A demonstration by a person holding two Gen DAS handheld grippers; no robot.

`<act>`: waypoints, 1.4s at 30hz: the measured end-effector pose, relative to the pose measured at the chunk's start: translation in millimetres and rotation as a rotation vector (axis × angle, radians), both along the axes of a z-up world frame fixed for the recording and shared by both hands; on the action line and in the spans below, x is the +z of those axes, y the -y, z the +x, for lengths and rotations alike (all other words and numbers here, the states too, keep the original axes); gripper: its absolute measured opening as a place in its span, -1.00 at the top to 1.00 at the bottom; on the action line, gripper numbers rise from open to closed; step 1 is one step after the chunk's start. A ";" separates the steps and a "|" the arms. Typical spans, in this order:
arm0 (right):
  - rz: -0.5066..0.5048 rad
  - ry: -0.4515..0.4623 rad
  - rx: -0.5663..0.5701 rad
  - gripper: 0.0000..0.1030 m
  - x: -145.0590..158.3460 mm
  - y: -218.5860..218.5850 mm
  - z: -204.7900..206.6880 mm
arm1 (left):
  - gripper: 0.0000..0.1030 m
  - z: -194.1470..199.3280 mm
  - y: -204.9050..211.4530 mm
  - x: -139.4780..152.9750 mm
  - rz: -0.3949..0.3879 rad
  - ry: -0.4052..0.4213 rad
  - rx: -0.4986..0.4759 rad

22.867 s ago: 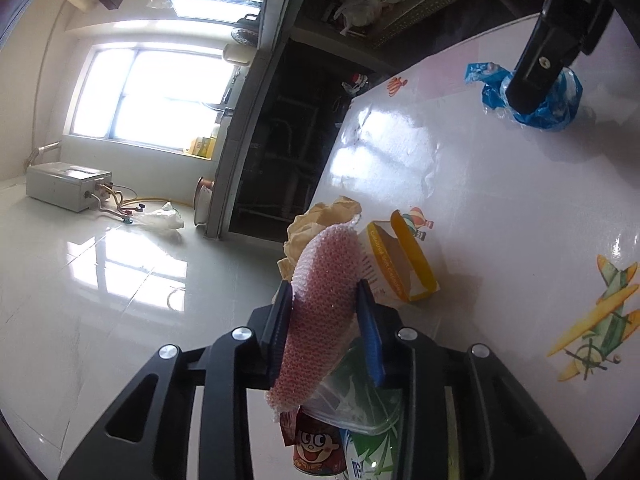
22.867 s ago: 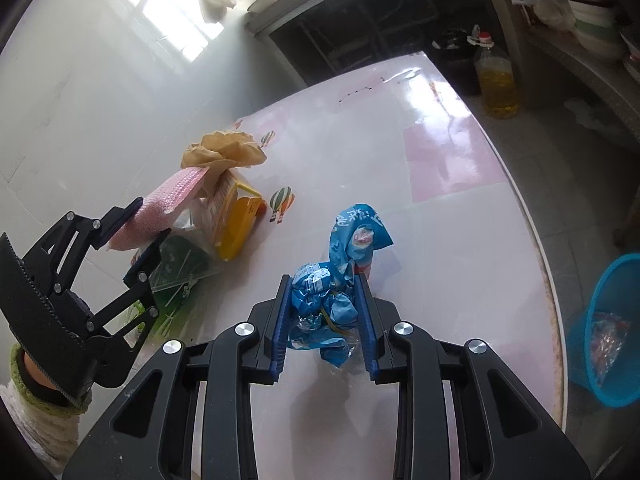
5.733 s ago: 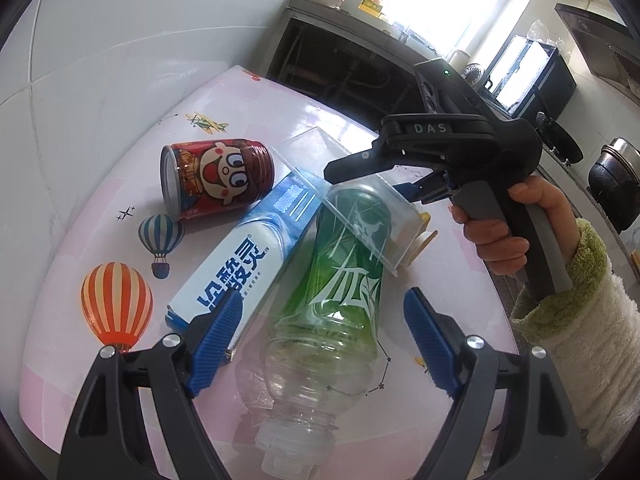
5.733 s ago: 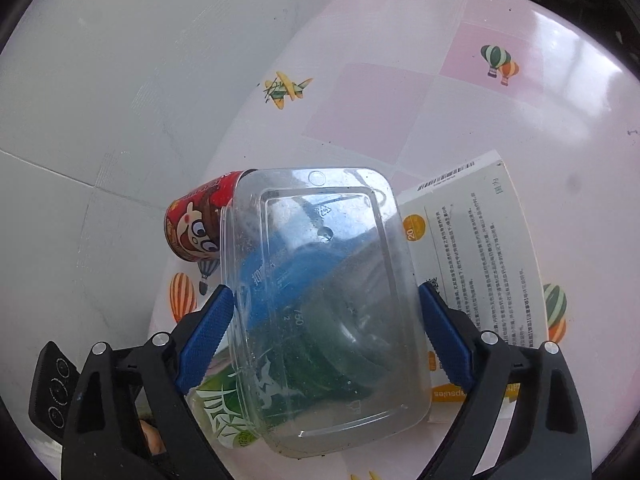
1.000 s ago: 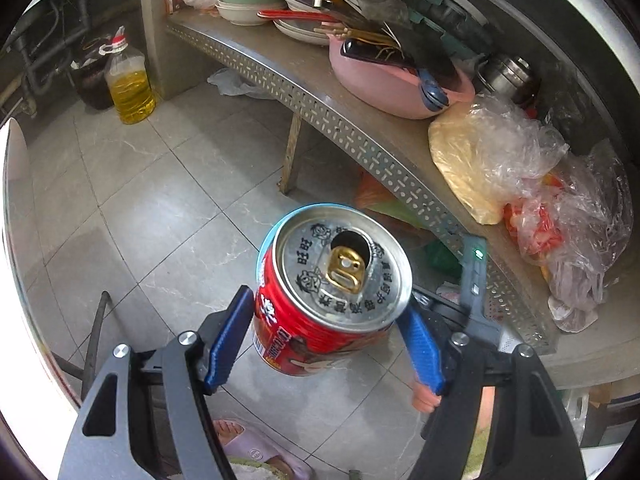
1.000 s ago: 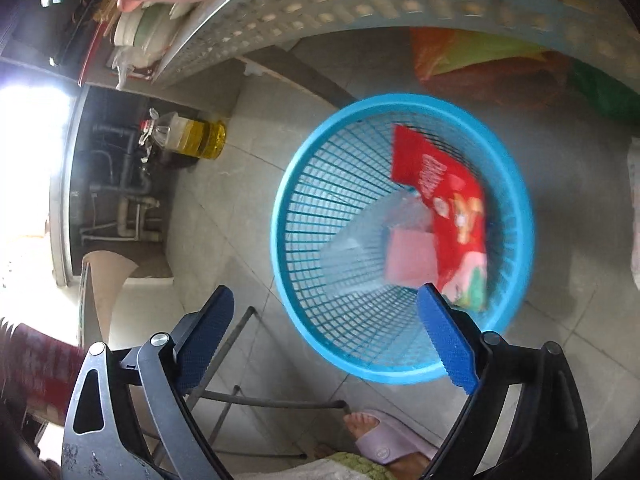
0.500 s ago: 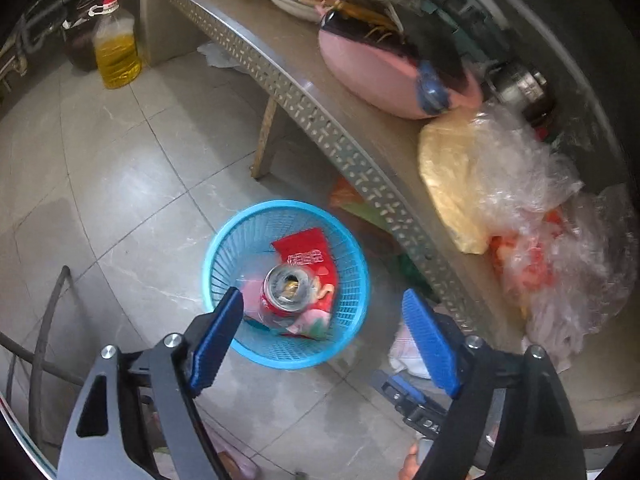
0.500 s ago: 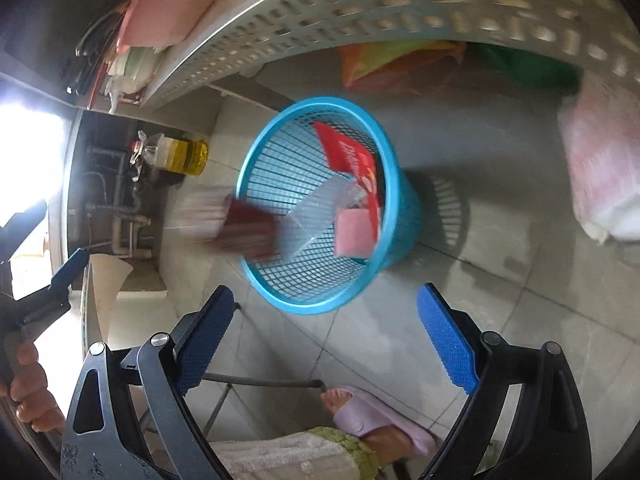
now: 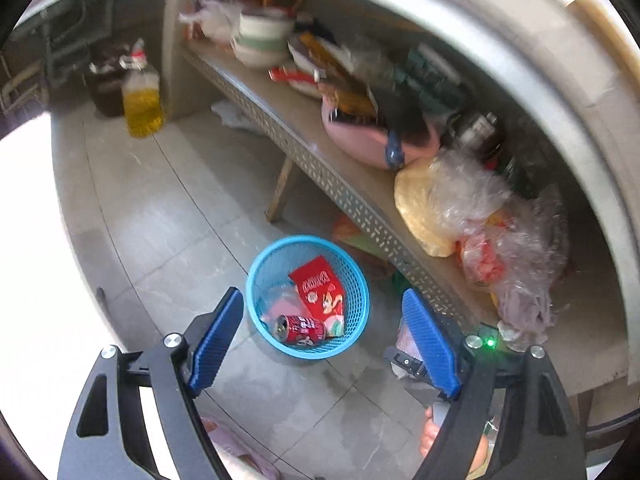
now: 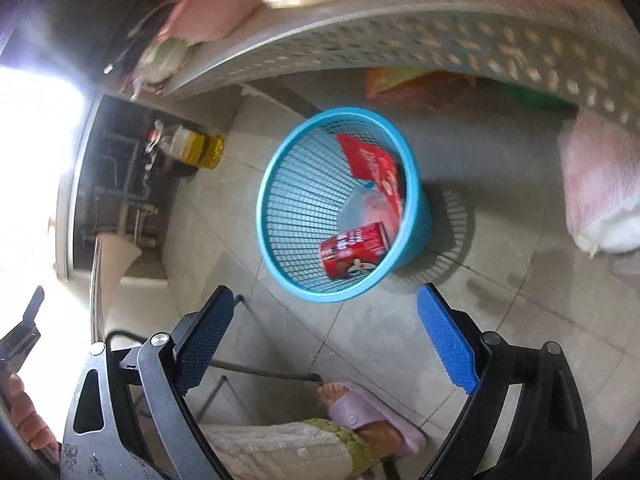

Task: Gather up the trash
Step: 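Bring both open tools back toward the table, then grasp the green bottle with the right tool and lift it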

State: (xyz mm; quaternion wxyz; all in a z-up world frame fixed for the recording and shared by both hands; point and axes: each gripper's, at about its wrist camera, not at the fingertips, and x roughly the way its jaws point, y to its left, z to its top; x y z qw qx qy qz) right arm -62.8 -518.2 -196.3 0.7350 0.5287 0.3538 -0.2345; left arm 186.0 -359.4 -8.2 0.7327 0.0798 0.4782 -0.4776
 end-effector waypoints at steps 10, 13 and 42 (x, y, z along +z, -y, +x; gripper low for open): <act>-0.243 0.071 0.222 -0.72 91.7 -47.5 36.6 | -0.54 -24.2 -170.6 43.0 -0.139 0.146 0.198; -0.288 0.118 0.317 -0.72 119.3 -69.2 53.4 | -0.55 -36.8 -222.9 44.9 -0.151 0.205 0.277; 0.109 0.126 1.288 -0.72 142.5 -436.5 296.3 | -0.54 -55.8 -499.1 -34.6 -0.246 0.106 0.780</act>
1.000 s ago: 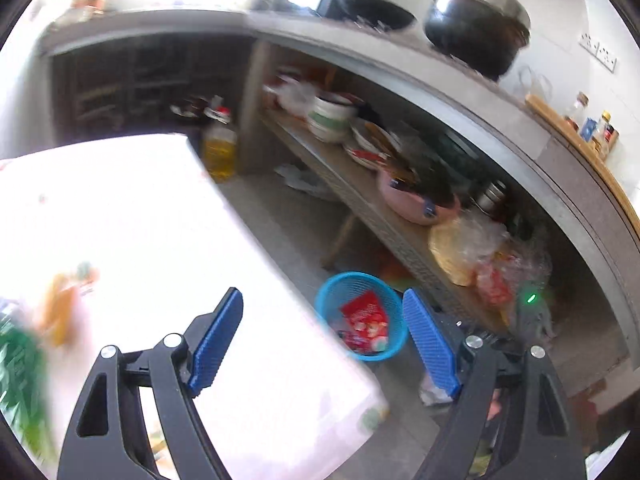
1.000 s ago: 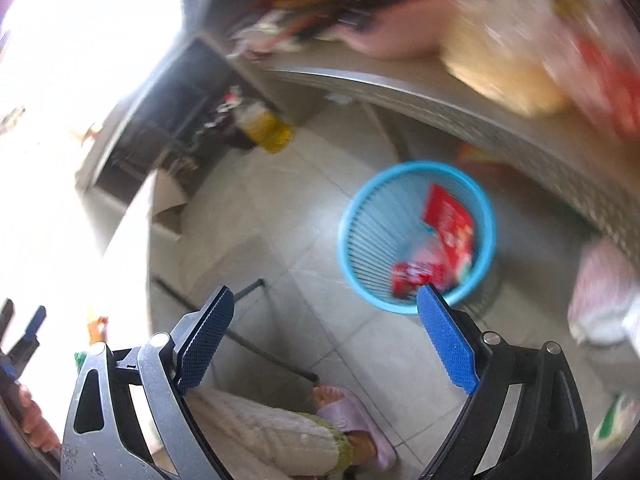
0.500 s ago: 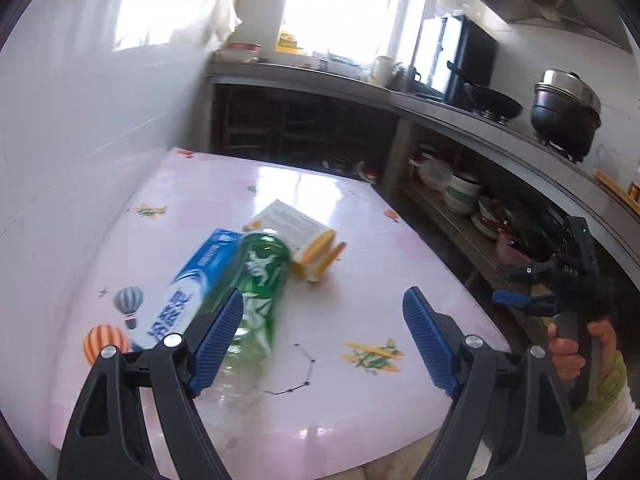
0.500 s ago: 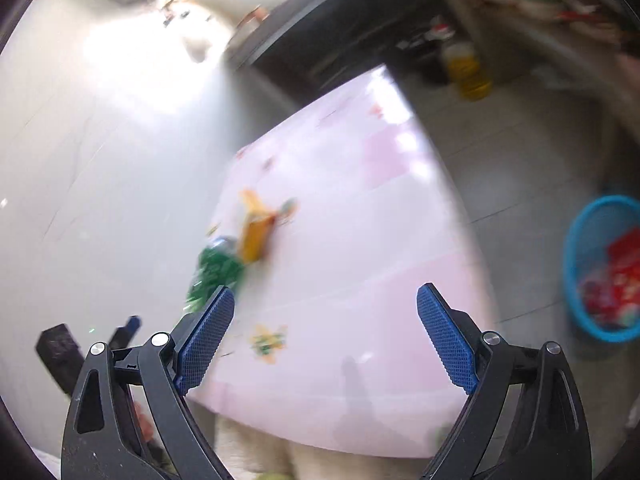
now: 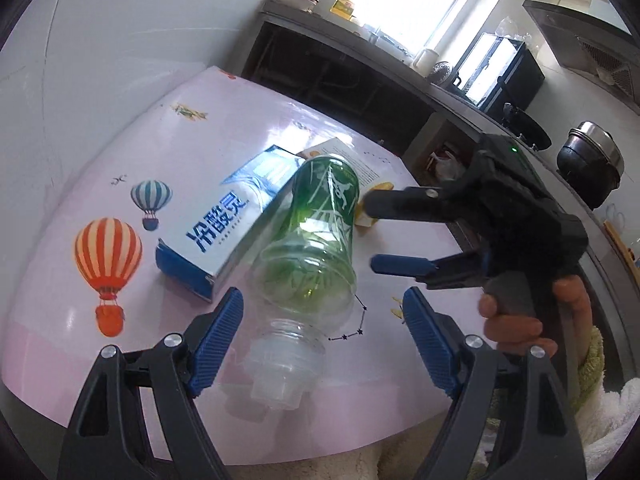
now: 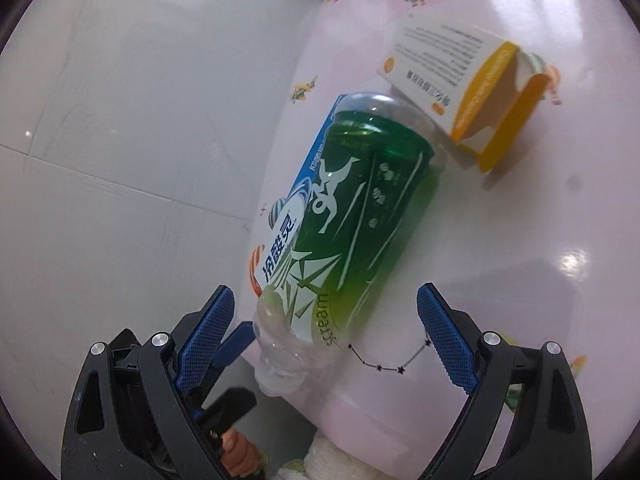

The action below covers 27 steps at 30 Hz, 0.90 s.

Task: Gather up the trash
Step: 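Grasp the green bottle with the right tool and lift it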

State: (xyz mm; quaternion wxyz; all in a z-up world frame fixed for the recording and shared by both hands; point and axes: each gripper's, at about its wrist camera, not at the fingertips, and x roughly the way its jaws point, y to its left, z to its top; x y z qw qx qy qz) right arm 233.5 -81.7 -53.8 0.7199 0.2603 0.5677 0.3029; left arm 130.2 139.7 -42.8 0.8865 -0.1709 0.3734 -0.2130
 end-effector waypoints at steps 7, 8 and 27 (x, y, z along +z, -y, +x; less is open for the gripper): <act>-0.074 -0.029 0.073 -0.72 -11.7 -29.4 5.0 | -0.53 -7.9 20.4 -13.6 -0.100 -0.048 -0.160; -0.094 -0.029 0.081 -0.71 -12.7 -31.3 3.8 | -0.53 -9.9 23.6 -14.7 -0.108 -0.048 -0.178; -0.209 0.020 0.132 -0.32 -7.9 32.3 -69.7 | -0.53 -8.5 -6.6 18.7 -0.008 0.078 -0.063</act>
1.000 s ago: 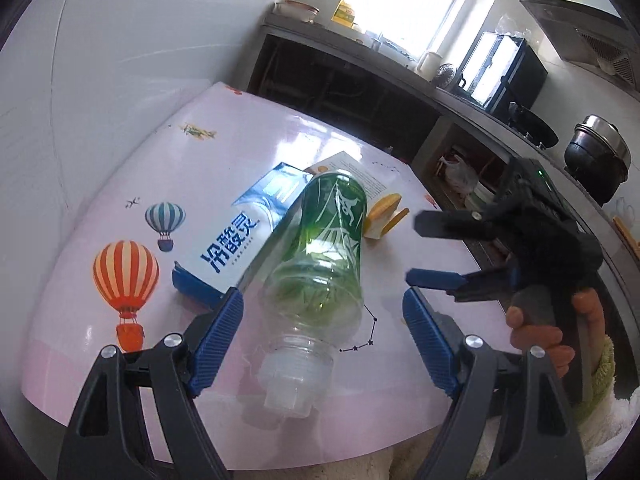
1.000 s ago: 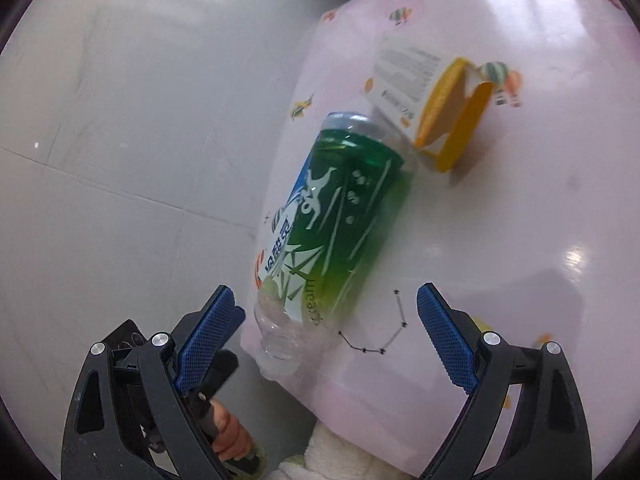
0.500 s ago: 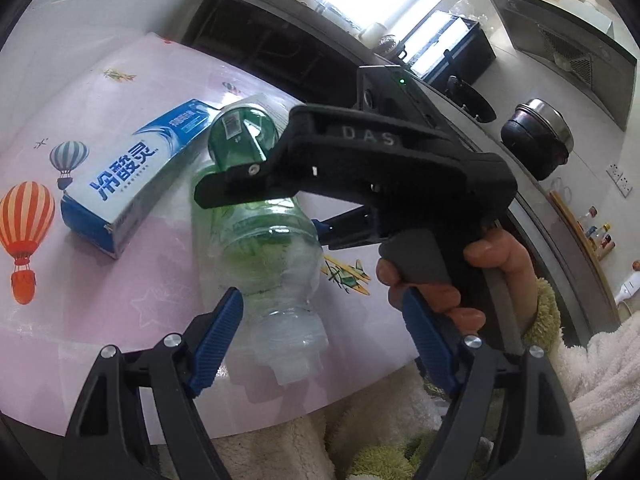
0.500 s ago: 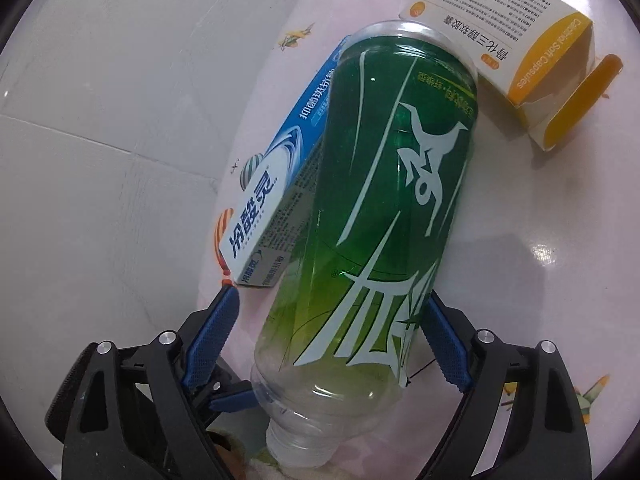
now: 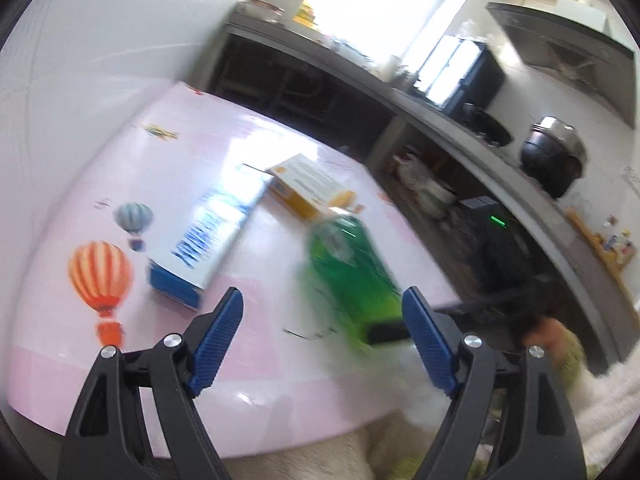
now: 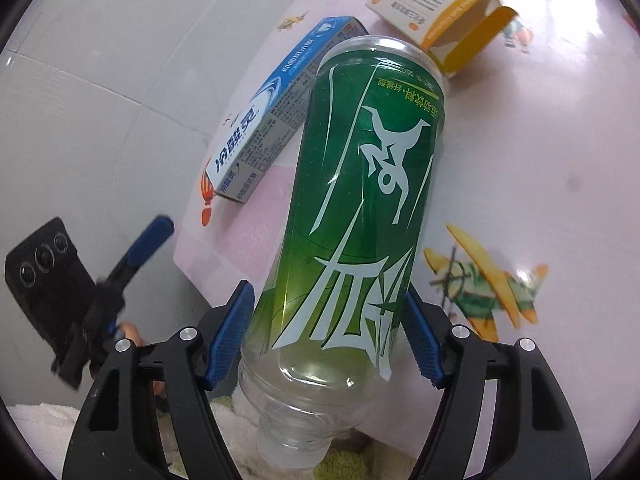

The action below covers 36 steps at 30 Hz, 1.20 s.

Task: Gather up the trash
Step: 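Grasp the green bottle with the right tool and lift it, then grasp the blue-white toothpaste box with the left tool while the right tool holds the green bottle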

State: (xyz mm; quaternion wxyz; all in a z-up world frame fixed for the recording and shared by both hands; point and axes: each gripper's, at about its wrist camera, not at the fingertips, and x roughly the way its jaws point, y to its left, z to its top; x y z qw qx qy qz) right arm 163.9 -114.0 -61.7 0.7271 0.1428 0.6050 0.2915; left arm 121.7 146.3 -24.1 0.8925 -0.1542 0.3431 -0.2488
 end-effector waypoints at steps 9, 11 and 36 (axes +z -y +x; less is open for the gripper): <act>-0.063 0.023 -0.209 -0.31 4.3 58.9 -29.5 | -0.53 71.7 7.5 -19.1 0.450 -0.016 0.204; -0.072 0.033 -0.263 -0.31 4.9 72.9 -32.2 | -0.52 85.4 10.7 -28.0 0.514 -0.051 0.205; -0.027 0.072 -0.421 -0.31 7.4 122.9 -33.0 | -0.17 -4.5 21.2 -17.6 0.117 -0.372 0.014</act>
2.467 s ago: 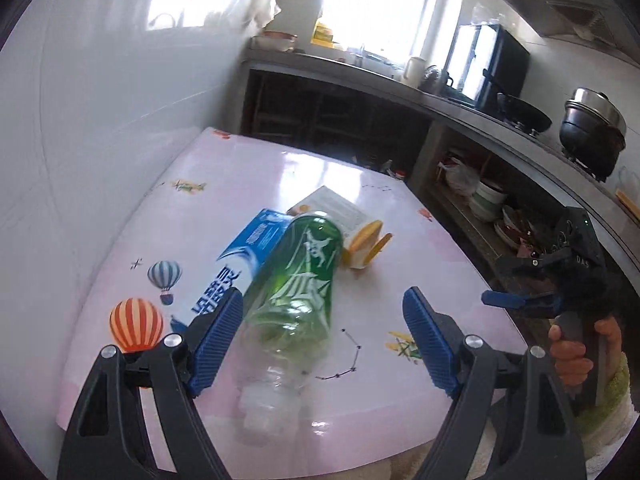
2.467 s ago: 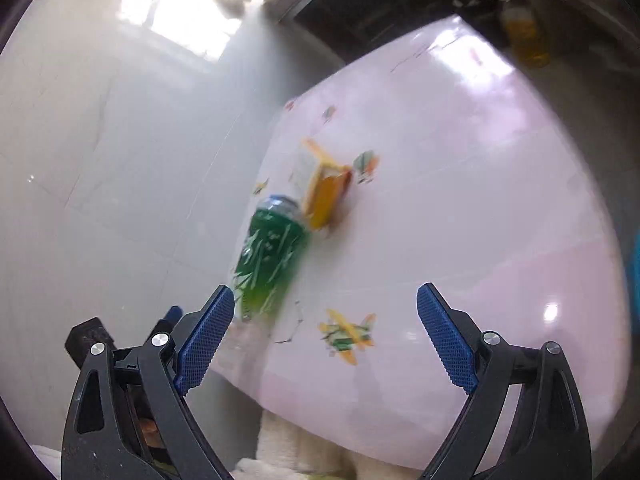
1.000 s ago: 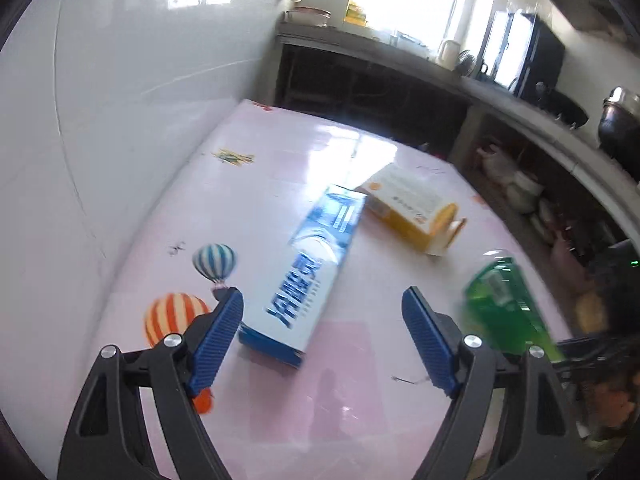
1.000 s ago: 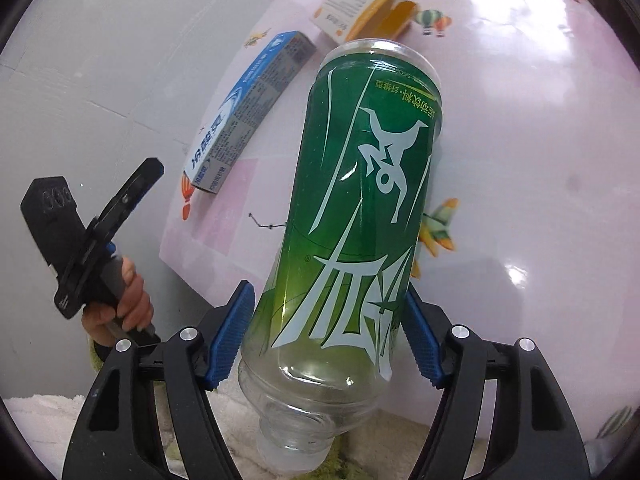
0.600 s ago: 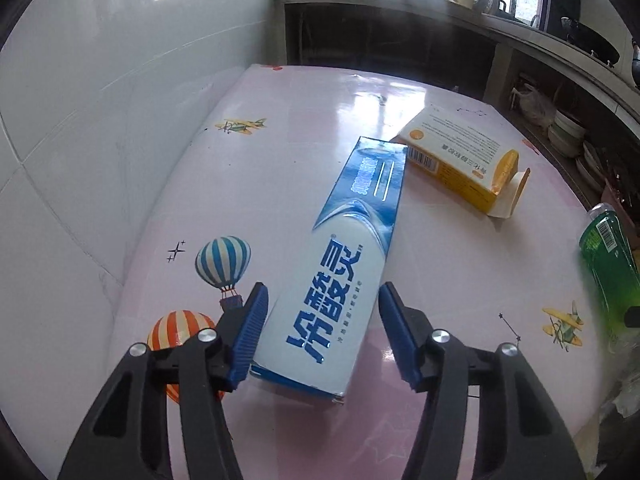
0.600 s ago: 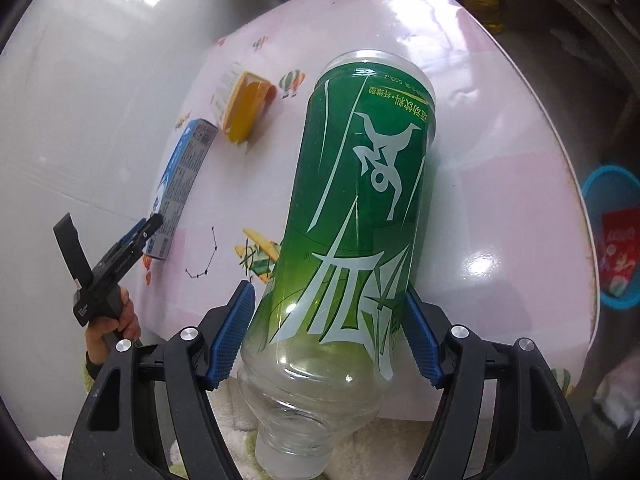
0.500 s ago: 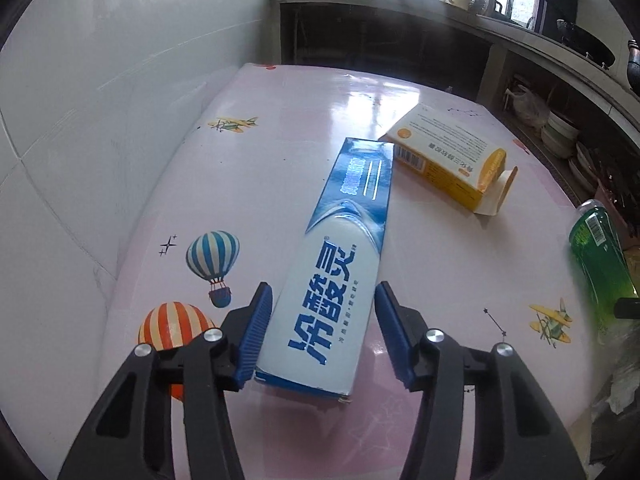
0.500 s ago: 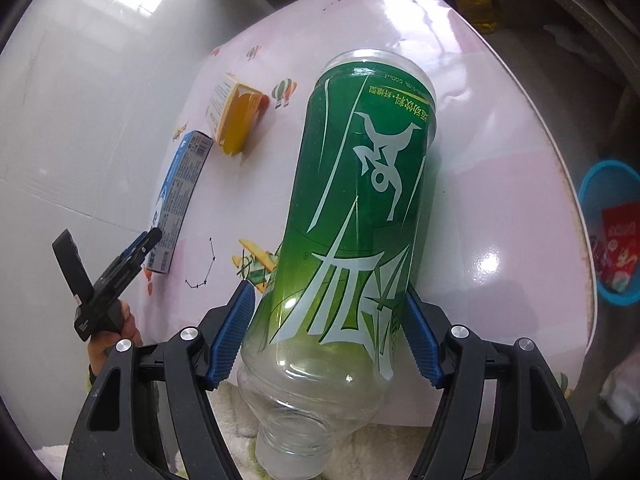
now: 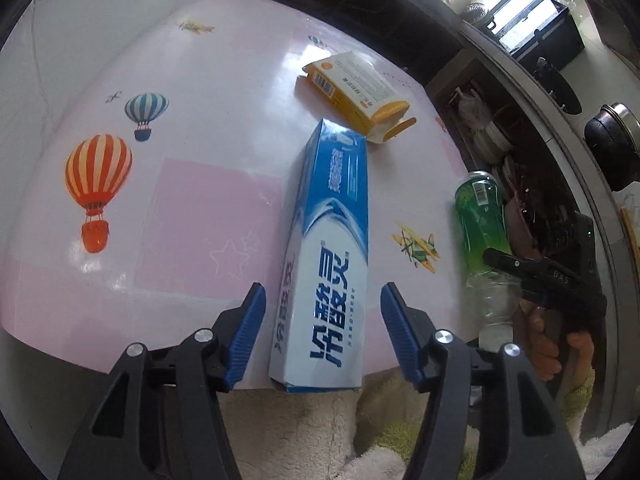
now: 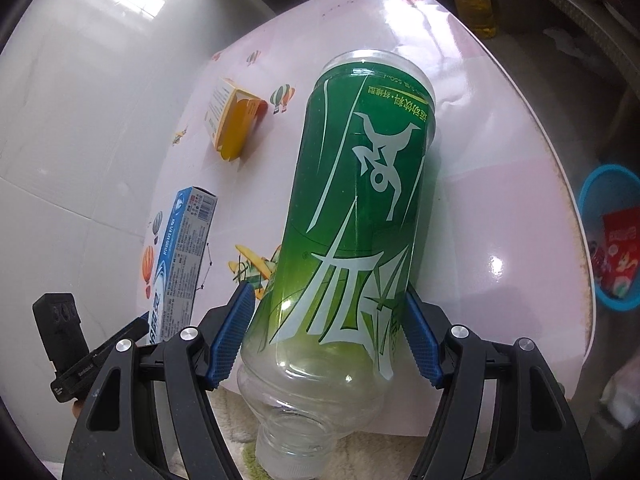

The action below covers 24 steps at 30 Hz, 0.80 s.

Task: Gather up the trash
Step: 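Grasp the blue-white toothpaste box with the left tool while the right tool holds the green bottle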

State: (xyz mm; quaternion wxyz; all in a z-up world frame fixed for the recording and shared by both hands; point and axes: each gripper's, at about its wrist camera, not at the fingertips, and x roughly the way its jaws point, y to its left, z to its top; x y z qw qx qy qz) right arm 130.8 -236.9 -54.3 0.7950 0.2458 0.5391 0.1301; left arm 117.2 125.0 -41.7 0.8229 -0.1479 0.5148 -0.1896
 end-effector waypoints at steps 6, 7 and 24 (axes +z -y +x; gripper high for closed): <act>0.008 0.008 -0.003 -0.31 0.1 3.4 -4.5 | -0.23 31.6 27.3 2.0 0.144 0.060 -0.057; 0.008 0.010 -0.002 -0.31 0.1 3.3 -5.2 | -0.23 40.6 33.4 -1.4 0.167 0.061 -0.072; -0.048 0.001 0.031 -0.31 9.5 15.9 -20.6 | 0.09 25.0 61.6 -16.1 0.241 -0.001 -0.135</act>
